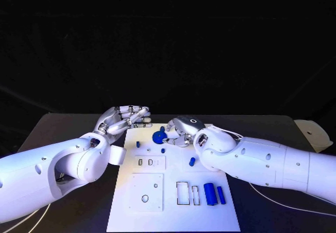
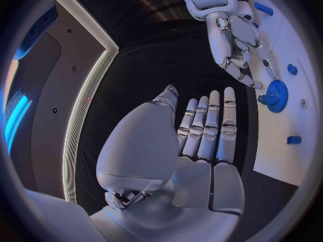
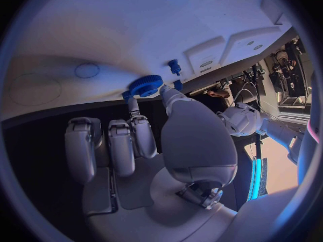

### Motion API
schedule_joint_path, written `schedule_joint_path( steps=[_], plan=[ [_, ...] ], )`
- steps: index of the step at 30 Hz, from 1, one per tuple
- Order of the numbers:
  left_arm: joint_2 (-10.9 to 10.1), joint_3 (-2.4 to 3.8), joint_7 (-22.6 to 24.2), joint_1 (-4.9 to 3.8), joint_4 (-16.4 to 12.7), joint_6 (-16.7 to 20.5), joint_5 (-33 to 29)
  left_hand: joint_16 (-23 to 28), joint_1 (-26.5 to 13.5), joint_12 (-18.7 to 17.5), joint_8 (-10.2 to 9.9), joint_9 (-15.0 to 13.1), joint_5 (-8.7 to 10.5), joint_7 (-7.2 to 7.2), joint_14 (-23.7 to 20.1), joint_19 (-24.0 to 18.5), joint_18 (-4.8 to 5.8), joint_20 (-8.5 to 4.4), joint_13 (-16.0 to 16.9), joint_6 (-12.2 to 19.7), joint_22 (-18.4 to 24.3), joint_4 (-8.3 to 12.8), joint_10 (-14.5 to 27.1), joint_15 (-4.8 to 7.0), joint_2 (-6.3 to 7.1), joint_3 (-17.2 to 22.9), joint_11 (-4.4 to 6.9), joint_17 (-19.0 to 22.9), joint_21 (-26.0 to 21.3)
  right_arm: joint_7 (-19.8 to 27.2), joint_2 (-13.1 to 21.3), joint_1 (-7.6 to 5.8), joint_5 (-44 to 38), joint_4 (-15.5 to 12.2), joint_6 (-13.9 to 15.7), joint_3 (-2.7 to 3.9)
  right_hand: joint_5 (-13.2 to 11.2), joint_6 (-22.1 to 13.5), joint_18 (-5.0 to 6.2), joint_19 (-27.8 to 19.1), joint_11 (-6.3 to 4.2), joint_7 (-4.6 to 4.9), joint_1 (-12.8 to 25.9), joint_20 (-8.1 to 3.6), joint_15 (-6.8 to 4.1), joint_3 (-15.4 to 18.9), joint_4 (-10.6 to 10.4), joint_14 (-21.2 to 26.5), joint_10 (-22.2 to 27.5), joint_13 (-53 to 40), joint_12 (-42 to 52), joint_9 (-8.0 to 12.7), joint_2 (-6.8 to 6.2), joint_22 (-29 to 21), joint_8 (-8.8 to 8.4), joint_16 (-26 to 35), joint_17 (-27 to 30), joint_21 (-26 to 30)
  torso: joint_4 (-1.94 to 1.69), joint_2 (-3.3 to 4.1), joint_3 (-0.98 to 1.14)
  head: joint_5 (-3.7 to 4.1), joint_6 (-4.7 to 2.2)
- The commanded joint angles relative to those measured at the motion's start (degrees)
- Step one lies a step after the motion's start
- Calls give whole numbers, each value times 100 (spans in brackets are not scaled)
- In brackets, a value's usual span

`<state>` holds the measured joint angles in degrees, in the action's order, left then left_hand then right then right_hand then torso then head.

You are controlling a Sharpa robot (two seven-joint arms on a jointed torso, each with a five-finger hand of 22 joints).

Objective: Assemble the parts on the task board

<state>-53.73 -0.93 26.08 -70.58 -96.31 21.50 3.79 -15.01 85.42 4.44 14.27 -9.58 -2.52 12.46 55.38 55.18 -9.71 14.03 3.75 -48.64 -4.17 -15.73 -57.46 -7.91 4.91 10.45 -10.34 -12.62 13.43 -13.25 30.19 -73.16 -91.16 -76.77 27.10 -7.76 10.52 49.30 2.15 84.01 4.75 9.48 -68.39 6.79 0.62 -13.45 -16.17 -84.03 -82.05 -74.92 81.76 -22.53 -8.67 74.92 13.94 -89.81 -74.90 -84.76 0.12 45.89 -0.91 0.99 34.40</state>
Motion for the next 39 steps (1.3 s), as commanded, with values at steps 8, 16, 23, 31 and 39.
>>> schedule_joint_path(
  steps=[8, 16, 23, 31, 39],
  plan=[
    [-60, 4, 37, -6, -1, -93, -10, 35, 73, -33, -35, 8, -29, 95, 25, 34, -84, -1, -2, -1, 11, 17, -24, -15, 8, -33, -22, -13, -33, 1327, 1278, -237, 1210, -776, 640, 50, -14, 78, -11, 96, 2, 2, -674, 3, 14, -363, 236, -597, 10, -640, -39, 13, -23, 866, -83, -19, -1510, 164, 100, -30, 47, -19, -34],
    [-82, 3, 49, -5, -22, -106, -10, 38, 83, -32, -31, 6, -29, 84, 28, 36, -84, -2, 0, -12, 12, 20, -37, -14, 5, -31, -17, -17, -35, 2236, 2143, -309, 2270, -1015, 181, 54, -71, 148, 11, 33, -10, -9, -1004, -5, 3, -520, 439, -597, 92, -562, -129, 24, -206, 799, -112, -19, -1510, 258, 153, -41, 101, 26, -22],
    [-73, 3, 55, -4, -32, -120, -10, 38, 83, -32, -31, 6, -29, 84, 28, 36, -84, -2, 0, -12, 12, 20, -37, -14, 5, -31, -17, -17, -35, 2429, 2538, -265, 2568, -870, -124, 45, -78, 115, 10, 35, -2, 5, -1047, -6, 6, -526, 474, -597, 105, -548, -145, 37, -273, 804, -149, -19, -1510, 258, 150, -36, 113, 69, 6],
    [-64, 2, 43, -2, 0, -133, -10, 38, 83, -32, -31, 6, -29, 84, 28, 36, -84, -2, 0, -12, 12, 20, -37, -14, 5, -31, -17, -17, -35, 2394, 2610, -142, 2567, -671, -403, 38, -56, 42, 11, 31, 20, 29, -1094, 3, 21, -534, 507, -597, 133, -523, -175, 57, -323, 800, -210, -19, -1510, 269, 139, -36, 123, 131, 34],
    [-54, 2, 32, -2, 5, -149, -10, 38, 83, -32, -31, 6, -29, 84, 28, 36, -84, -2, 0, -12, 12, 20, -37, -14, 5, -31, -17, -17, -35, 2291, 2415, -56, 2496, -419, -471, 33, -340, -31, 1, 62, 48, 60, -1293, 28, 49, -615, 628, -597, 151, -513, -188, 77, -316, 839, -293, -19, -1510, 240, 138, -40, 115, 102, 47]
  ],
)
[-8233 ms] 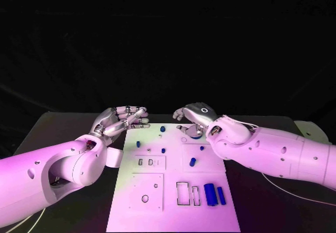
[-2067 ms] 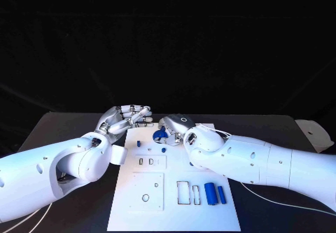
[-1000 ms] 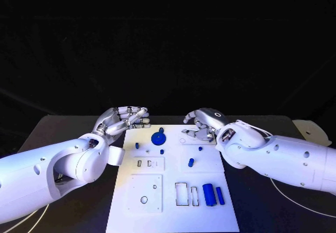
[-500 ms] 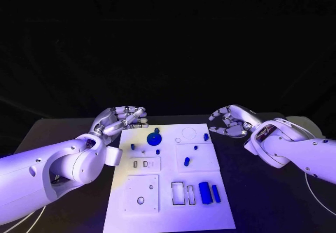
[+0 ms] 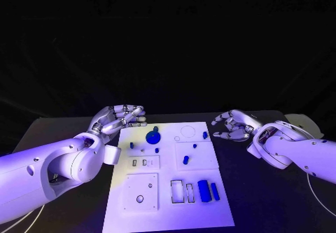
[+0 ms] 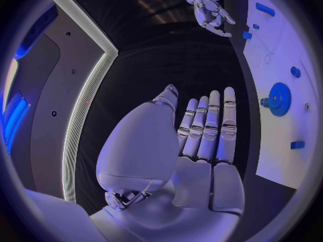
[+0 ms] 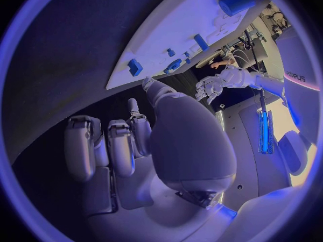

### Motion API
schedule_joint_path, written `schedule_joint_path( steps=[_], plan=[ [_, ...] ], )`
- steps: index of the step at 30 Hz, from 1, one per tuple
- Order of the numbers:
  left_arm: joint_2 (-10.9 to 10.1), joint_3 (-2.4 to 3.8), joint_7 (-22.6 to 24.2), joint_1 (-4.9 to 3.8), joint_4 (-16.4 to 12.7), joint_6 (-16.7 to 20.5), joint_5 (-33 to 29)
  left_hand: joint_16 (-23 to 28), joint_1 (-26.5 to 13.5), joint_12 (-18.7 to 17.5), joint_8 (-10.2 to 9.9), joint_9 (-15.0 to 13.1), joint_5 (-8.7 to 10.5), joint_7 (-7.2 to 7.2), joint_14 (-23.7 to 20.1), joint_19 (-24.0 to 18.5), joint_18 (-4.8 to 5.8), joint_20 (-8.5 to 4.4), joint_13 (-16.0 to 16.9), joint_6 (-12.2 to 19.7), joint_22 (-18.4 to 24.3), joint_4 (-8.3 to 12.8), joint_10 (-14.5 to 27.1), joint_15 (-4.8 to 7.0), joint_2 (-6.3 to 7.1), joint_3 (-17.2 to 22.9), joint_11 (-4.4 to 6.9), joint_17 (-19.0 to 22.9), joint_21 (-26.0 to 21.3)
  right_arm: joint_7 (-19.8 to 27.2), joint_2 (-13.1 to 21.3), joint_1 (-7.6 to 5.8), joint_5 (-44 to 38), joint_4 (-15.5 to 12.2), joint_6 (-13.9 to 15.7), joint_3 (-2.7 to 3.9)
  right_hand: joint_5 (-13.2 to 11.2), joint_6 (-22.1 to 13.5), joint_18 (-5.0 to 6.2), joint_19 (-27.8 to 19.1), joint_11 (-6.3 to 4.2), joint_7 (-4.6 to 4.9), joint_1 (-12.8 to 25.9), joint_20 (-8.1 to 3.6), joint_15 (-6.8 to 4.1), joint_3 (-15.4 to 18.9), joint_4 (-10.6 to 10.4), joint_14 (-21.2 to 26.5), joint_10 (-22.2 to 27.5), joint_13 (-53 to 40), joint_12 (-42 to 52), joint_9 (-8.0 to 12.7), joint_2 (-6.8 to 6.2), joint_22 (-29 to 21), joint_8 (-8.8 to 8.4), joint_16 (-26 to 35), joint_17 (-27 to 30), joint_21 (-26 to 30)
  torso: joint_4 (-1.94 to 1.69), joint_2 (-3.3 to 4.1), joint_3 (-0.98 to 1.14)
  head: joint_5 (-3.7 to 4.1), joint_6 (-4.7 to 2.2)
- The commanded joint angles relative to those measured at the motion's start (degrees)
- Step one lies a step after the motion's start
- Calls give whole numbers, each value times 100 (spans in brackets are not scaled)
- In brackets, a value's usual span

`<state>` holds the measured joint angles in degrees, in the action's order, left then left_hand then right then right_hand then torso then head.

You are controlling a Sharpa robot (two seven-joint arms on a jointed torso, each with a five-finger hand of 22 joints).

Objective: Assemble the parts on the task board

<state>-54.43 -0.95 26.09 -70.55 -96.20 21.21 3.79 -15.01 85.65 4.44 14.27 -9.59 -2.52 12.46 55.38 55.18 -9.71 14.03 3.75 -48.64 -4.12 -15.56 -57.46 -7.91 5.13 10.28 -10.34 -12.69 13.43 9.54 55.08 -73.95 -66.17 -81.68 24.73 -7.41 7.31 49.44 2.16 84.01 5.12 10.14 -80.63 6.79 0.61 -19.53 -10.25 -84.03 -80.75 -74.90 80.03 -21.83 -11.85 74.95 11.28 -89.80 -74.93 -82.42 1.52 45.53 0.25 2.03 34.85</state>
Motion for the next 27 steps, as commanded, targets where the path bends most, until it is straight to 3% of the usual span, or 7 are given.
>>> schedule_joint_path(
  steps=[1, 7, 15, 27],
  plan=[
    [19, 4, 32, -4, -5, -121, -10, 38, 60, -32, -31, 7, -29, 84, 28, 36, -84, -2, 0, -12, 7, 4, -37, -14, -18, -14, -17, -9, -35, -1, -111, 35, -10, 105, -240, -3, -28, -48, 0, 63, 11, -7, -84, 30, 50, -14, 46, -597, 22, -515, -15, 9, 4, 838, -32, -20, -1507, 5, -5, -3, -3, -3, 2],
    [28, 4, 34, -4, 4, -122, -10, 38, 60, -32, -31, 7, -29, 84, 28, 36, -84, -2, 0, -12, 7, 4, -37, -14, -18, -14, -17, -9, -35, -71, -303, 97, -50, 271, -242, -8, -34, -54, 1, 61, 11, -6, -98, 31, 51, -26, 52, -597, 16, -521, -8, 10, 16, 835, -39, -20, -1507, 9, -16, 0, -3, -6, 5],
    [37, 4, 35, -4, 17, -123, -10, 46, 70, -34, -30, 6, -29, 78, 31, 40, -85, -3, 1, -23, 9, 6, -54, -9, -15, -17, -10, -16, -40, -159, -491, 167, -84, 453, -191, -11, -23, -55, 1, 63, 15, 0, -125, 33, 53, -62, 64, -597, 8, -529, 0, 12, 54, 838, -48, -20, -1507, 8, 5, -6, -4, -40, 16],
    [43, 4, 30, -4, 22, -125, -10, 49, 70, -37, -32, 7, -28, 79, 32, 41, -85, -3, 0, -23, 9, 5, -54, -9, -14, -19, -10, -17, -42, -222, -646, 202, -93, 572, -194, -11, 53, 15, -5, 79, 21, 8, -125, 39, 60, -121, 65, -597, -24, -561, 36, 3, 105, 858, -30, -20, -1507, -9, 1, -7, -3, -49, 38]
  ],
)
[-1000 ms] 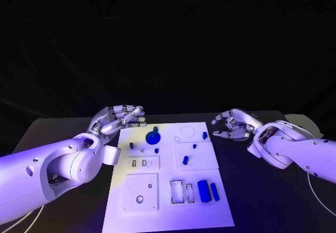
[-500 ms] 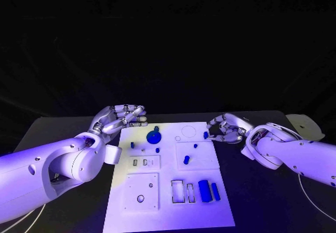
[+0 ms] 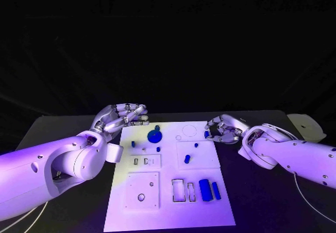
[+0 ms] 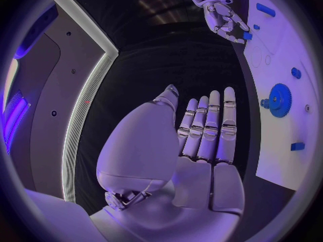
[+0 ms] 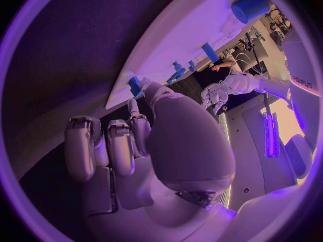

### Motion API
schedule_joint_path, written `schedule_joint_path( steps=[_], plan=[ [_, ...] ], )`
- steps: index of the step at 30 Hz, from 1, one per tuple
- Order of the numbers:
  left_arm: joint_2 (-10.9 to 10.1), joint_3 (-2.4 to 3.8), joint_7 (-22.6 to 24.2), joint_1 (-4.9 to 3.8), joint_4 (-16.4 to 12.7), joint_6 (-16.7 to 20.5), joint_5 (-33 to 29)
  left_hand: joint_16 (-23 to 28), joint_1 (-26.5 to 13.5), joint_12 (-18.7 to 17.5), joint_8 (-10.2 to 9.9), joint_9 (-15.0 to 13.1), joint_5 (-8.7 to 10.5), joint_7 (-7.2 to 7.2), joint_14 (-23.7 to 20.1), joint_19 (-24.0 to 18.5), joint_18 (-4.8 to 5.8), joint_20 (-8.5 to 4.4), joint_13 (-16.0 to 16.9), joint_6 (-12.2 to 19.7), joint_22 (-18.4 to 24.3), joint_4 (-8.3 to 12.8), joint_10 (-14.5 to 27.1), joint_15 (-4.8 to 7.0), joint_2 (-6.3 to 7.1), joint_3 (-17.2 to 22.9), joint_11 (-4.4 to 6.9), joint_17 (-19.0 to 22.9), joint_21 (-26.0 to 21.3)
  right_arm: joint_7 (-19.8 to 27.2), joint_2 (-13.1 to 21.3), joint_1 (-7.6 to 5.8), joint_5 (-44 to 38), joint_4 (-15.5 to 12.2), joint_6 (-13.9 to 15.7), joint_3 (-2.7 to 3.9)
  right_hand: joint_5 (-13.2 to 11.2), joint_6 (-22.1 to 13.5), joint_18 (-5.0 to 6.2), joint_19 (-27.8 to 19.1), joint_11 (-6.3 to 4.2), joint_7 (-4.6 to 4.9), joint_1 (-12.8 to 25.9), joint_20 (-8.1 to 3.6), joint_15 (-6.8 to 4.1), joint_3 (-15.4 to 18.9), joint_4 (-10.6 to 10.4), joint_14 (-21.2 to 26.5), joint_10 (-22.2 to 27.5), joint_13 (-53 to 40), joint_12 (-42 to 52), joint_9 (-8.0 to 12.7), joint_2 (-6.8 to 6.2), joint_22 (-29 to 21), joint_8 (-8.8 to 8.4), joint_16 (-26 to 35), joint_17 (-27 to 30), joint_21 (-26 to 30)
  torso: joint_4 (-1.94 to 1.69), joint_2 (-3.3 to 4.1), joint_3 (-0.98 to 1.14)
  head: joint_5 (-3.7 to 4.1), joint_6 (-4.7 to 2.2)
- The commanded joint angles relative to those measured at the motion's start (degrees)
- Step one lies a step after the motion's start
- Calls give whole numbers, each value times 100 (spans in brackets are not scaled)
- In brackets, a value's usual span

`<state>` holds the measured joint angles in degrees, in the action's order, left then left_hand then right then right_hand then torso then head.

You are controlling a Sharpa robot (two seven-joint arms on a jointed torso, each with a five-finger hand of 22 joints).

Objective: Assemble the parts on the task board

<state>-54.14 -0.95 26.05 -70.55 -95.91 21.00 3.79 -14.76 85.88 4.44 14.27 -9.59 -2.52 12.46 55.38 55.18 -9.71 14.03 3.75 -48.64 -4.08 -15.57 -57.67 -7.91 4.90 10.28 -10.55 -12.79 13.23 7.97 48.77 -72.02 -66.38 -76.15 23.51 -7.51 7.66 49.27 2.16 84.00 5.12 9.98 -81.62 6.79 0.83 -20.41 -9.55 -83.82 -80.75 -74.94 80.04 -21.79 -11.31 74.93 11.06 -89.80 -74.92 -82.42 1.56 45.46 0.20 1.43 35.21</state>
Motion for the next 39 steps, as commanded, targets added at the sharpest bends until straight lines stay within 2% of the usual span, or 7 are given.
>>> schedule_joint_path(
  steps=[1, 5, 17, 22, 28, 39],
  plan=[
    [14, 4, 33, -4, -6, -104, -10, 23, 46, -37, -32, 7, -28, 79, 32, 41, -85, -3, 0, -23, 6, 5, -33, -9, 9, -19, 11, -7, -21, -69, -22, 14, -71, 27, -74, -1, 24, 45, -5, 80, 22, 23, -22, 39, 39, -37, -5, -618, -29, -562, 41, -4, 53, 861, -3, -20, -1508, -10, -3, 0, 0, 11, 3],
    [11, 4, 30, -4, -7, -102, -10, 23, 46, -37, -32, 7, -28, 79, 32, 41, -85, -3, 0, -23, 6, 5, -33, -9, 9, -19, 11, -7, -21, -77, -39, 26, -72, 44, -82, -1, 39, 86, -4, 80, 19, 20, -11, 40, 38, -53, -10, -618, -39, -572, 53, -10, 64, 860, 11, -20, -1508, -7, 7, 3, 0, -4, 8],
    [17, 4, 26, -4, -1, -99, -9, 25, 46, -41, -34, 8, -28, 82, 32, 42, -85, -4, -1, -21, 6, 3, -31, -9, 10, -21, 9, -8, -23, -95, -83, 36, -63, 40, -95, -1, 56, 195, -9, 94, 2, -2, 10, 34, 26, -99, -16, -618, -93, -622, 108, -25, 93, 879, 53, -20, -1508, -24, -6, -1, -2, -29, 27],
    [17, 4, 23, -4, -1, -93, -9, 25, 46, -41, -34, 8, -28, 82, 32, 42, -85, -4, -1, -21, 6, 3, -31, -9, 10, -21, 9, -8, -23, -116, -92, 37, -59, 43, -87, -2, 59, 206, -10, 98, -1, -5, 13, 33, 24, -107, -17, -618, -102, -632, 119, -26, 100, 884, 58, -20, -1508, -29, 12, -3, 4, -28, 33],
    [17, 4, 20, -4, 1, -91, -9, 31, 50, -50, -41, 11, -29, 88, 33, 44, -84, -4, -3, -14, 7, 3, -25, -11, 10, -24, 5, -12, -26, -144, -98, 37, -62, 46, -70, -2, 63, 217, -11, 102, -4, -9, 15, 31, 21, -118, -18, -618, -115, -645, 132, -27, 108, 889, 61, -20, -1508, -34, 2, -2, 0, -23, 45],
    [13, 4, 10, -5, -2, -92, -9, 33, 50, -53, -44, 12, -29, 90, 34, 45, -84, -4, -4, -12, 7, 3, -22, -11, 9, -25, 4, -14, -28, -185, -112, 37, -96, 56, -18, -2, 105, 566, -17, 124, -123, -150, 50, -45, -74, -256, -1, -618, -173, -692, 184, -116, 221, 919, 280, -20, -1508, -55, 9, 0, 1, -17, 55]
  ],
)
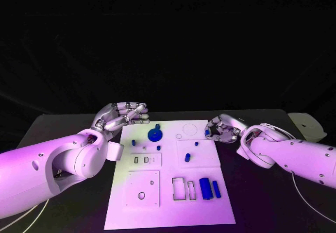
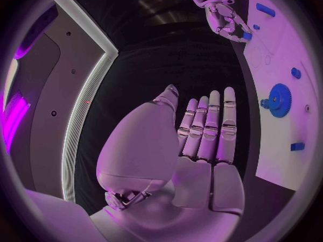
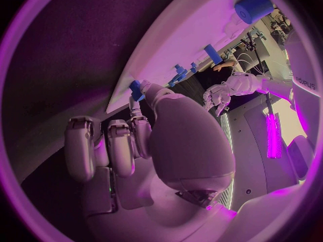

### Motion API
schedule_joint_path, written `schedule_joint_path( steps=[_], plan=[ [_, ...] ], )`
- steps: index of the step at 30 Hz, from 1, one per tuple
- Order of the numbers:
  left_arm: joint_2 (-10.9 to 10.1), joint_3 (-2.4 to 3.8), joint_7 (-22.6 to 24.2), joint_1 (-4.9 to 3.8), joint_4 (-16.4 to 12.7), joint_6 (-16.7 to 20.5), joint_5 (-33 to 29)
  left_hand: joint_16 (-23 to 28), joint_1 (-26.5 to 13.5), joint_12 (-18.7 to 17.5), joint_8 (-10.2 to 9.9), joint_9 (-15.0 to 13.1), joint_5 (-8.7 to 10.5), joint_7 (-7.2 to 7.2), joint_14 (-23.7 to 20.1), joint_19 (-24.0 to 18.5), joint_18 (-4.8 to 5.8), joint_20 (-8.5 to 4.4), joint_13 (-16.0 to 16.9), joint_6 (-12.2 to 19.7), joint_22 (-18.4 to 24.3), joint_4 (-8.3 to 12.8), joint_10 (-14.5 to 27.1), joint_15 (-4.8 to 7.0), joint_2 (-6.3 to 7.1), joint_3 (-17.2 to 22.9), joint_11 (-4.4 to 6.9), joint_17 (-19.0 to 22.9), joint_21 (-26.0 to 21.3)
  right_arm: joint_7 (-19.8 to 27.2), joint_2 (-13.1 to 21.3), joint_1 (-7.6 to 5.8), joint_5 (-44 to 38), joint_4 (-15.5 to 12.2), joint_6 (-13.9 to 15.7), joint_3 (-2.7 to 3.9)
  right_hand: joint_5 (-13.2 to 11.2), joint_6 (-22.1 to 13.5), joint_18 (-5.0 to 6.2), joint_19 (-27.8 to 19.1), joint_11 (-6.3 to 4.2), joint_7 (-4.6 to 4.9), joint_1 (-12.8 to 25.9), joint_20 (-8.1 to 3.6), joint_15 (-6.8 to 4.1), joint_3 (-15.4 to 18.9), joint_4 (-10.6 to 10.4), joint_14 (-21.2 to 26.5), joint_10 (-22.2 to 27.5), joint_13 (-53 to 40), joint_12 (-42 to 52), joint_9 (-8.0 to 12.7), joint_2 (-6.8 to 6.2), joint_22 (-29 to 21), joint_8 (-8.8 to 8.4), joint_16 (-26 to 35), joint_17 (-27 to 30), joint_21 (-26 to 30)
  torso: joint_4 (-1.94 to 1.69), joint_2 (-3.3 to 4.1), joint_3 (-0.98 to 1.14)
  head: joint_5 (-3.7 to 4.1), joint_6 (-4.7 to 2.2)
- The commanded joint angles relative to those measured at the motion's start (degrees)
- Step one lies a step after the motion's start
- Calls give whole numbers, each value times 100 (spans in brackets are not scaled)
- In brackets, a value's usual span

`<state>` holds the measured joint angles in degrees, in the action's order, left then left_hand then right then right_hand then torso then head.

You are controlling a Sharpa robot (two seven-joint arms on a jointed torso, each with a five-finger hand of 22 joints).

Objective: Assemble the parts on the task board

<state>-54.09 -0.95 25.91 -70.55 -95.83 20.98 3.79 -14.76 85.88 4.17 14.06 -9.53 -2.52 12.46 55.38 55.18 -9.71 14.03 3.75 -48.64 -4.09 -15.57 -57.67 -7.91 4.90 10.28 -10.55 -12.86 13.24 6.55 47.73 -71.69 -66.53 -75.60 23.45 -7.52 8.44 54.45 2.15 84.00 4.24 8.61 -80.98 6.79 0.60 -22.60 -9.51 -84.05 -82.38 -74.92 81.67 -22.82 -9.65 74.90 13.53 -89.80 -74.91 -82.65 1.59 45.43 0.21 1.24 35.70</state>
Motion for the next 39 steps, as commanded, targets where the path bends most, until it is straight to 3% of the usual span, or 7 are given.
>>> schedule_joint_path(
  steps=[1, 12, 14, 17, 24, 29, 39],
  plan=[
    [7, 4, 23, -5, -12, -90, -9, 34, 50, -26, -24, 6, -29, 90, 34, 45, -84, -4, -4, -12, 8, 2, -22, -12, 9, -25, 3, -7, -29, -43, -11, 4, -83, 0, 5, -1, 34, 100, -19, 132, -59, -41, -5, -63, -72, -59, -2, -595, -32, -714, 40, -32, 81, 932, 77, -20, -1509, -42, 7, 3, -2, -1, 10],
    [-4, 4, 7, -5, -12, -97, -9, 34, 50, -26, -24, 6, -29, 90, 34, 45, -84, -4, -4, -12, 8, 2, -22, -12, 9, -25, 3, -7, -29, -132, -26, 4, -135, -38, 405, -1, 97, 220, -30, 160, -158, -149, 3, -152, -164, -185, 48, -595, -109, -775, 100, -121, 246, 968, 251, -20, -1509, -73, -3, 2, 0, 22, 26],
    [-7, 4, 6, -5, -13, -98, -9, 34, 50, -26, -24, 6, -29, 90, 34, 45, -84, -4, -4, -12, 8, 2, -22, -12, 9, -25, 3, -7, -29, -155, -14, 4, -158, -73, 510, 0, -62, 194, -29, 158, -167, -154, -33, -169, -178, -269, 92, -595, -101, -767, 88, -137, 295, 966, 273, -20, -1509, -67, 0, 1, -1, 20, 21],
    [-11, 4, 4, -5, -12, -98, -9, 34, 50, -26, -24, 6, -29, 90, 34, 45, -84, -4, -4, -12, 8, 2, -22, -12, 9, -25, 3, -7, -29, -205, 36, 2, -185, -188, 640, 4, -68, 177, -31, 164, -167, -152, -32, -174, -179, -315, 106, -595, -101, -767, 86, -145, 317, 974, 283, -20, -1509, -74, 4, -3, 1, 19, 25],
    [-19, 4, 1, -5, 4, -101, -9, 34, 50, -26, -24, 6, -29, 90, 34, 45, -84, -4, -4, -12, 8, 2, -22, -12, 9, -25, 3, -7, -29, -446, 201, -88, -253, -680, 767, 29, -53, 160, -40, 186, -162, -145, 12, -176, -177, -337, 97, -595, -113, -779, 96, -153, 318, 1001, 295, -20, -1509, -105, 10, -13, -8, 24, 17],
    [-14, 3, -1, -5, 45, -107, -9, 41, 52, -30, -28, 8, -28, 90, 35, 47, -83, -4, -4, -11, 9, 0, -22, -13, 7, -29, 2, -12, -33, -810, 227, -213, -557, -1271, 822, 38, -44, 159, -48, 204, -163, -147, 25, -177, -176, -349, 95, -595, -115, -780, 97, -157, 324, 1023, 302, -20, -1509, -131, 12, -21, -9, 8, 13],
    [84, 3, 0, -4, 227, -133, -9, 41, 52, -30, -28, 8, -28, 90, 35, 47, -83, -4, -4, -11, 9, 0, -22, -13, 7, -29, 2, -12, -33, -1456, -416, -172, -1273, -1789, 856, 6, 31, 150, -56, 228, -168, -155, 91, -180, -179, -391, 94, -595, -134, -796, 112, -178, 317, 1051, 335, -20, -1509, -162, 2, -55, -16, -198, 112]
  ],
)
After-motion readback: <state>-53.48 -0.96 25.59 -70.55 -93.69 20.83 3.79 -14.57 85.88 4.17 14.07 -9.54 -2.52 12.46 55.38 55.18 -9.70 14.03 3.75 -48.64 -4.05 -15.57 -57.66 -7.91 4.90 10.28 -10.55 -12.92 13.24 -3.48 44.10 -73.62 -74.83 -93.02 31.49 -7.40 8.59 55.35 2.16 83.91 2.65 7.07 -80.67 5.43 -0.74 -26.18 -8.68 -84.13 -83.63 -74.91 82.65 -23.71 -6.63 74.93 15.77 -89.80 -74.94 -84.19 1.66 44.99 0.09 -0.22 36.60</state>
